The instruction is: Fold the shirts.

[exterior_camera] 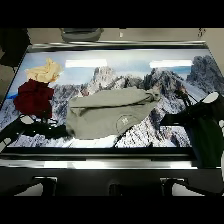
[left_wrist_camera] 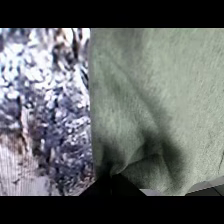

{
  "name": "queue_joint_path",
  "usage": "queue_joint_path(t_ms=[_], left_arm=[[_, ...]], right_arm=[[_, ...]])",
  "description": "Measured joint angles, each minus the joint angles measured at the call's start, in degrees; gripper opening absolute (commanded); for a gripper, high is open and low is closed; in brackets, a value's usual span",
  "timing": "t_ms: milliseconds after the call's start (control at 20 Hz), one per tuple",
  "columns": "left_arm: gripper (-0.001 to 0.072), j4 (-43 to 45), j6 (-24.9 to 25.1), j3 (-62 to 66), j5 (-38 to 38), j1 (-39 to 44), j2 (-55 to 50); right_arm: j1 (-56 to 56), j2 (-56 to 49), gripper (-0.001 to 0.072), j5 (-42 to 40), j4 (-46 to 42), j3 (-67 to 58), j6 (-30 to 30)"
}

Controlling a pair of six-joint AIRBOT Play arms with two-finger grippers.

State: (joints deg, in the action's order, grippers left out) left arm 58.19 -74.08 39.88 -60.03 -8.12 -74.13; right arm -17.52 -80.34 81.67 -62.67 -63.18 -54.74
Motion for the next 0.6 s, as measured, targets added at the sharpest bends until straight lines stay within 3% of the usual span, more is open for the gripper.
queue_joint_path(t_ms=[350, 600], left_arm=[[0.0026, -3.1, 1.8, -0.1, -4.4, 3.4, 1.0], [0.0025, -19.1, 3.6, 0.6, -1.9, 22.4, 2.2]], right_arm=[[-0.1, 0.0, 0.0687, -4.7, -0.5, -1.0, 1.6], [-0.1, 0.0, 0.0687, -12.7, -0.5, -7.8, -1.5]])
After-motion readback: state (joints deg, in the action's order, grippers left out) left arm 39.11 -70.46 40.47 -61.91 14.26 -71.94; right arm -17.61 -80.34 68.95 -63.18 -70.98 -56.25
